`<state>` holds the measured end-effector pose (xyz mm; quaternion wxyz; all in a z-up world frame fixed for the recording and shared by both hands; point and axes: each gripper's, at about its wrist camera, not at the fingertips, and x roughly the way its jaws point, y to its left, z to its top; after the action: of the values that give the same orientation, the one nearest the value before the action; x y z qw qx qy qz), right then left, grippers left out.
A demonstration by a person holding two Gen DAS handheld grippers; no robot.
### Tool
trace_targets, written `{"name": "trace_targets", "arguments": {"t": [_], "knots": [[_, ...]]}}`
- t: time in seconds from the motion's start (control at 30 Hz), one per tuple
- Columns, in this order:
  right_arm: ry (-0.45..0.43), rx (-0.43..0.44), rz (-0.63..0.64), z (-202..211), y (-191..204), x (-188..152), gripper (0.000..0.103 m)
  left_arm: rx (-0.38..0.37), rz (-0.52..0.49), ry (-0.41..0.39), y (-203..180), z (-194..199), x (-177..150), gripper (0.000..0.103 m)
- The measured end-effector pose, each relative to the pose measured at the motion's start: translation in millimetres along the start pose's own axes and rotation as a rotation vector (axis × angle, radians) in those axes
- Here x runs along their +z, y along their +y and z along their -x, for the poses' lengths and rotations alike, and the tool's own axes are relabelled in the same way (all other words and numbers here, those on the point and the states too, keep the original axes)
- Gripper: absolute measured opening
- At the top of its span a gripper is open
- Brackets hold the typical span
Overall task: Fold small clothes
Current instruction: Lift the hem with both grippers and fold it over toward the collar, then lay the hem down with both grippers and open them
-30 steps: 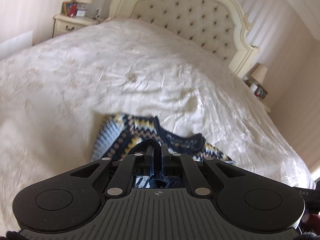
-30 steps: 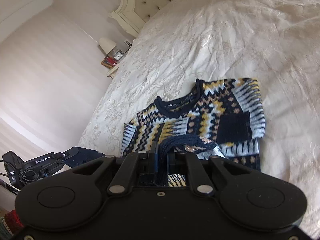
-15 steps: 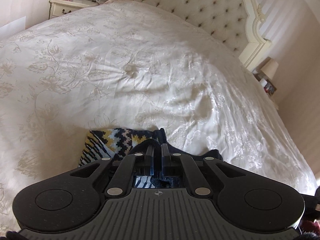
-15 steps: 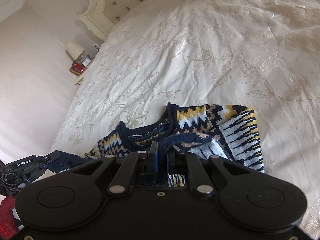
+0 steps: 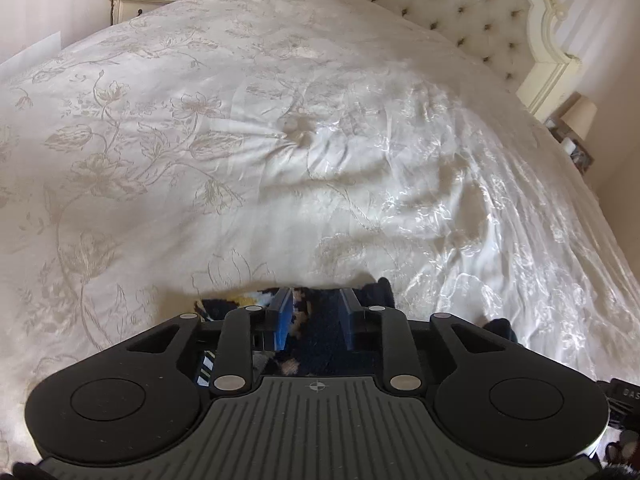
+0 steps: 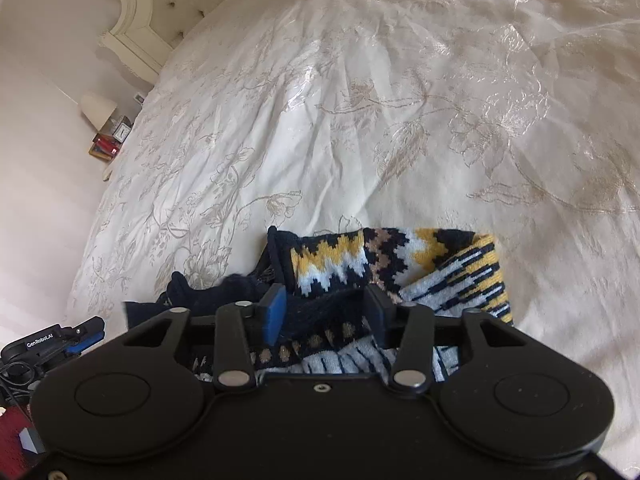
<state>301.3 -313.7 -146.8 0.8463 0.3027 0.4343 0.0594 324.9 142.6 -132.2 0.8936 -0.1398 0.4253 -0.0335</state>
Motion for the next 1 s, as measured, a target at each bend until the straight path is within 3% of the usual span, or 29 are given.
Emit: {"name": "trace_targets", "arguments": {"t": [0.2, 0.4, 0.5, 0.6, 0.7, 1.0], "knots": [[-0.021, -0.044, 0.114, 5, 13, -2, 0.059, -0.006, -0.123, 0.007, -17, 13, -8, 0.029], [-0.015, -0.071, 0.362, 13, 55, -32, 0.063, -0.054, -0.320, 0.101, -58, 14, -55, 0.030], [-0.007, -0.037, 0.420, 15, 71, -48, 0.064, -0.078, -0.362, 0.154, -68, 9, -79, 0.031], [0.037, -0.004, 0.447, 11, 79, -60, 0.069, -0.039, -0.404, 0.197, -67, 0, -97, 0.031], [0.088, -0.001, 0.488, 4, 83, -70, 0.069, 0.026, -0.415, 0.224, -54, -9, -106, 0.031], [0.180, -0.063, 0.574, -27, 80, -79, 0.070, 0.050, -0.348, 0.232, -28, -14, -93, 0.031]]}}
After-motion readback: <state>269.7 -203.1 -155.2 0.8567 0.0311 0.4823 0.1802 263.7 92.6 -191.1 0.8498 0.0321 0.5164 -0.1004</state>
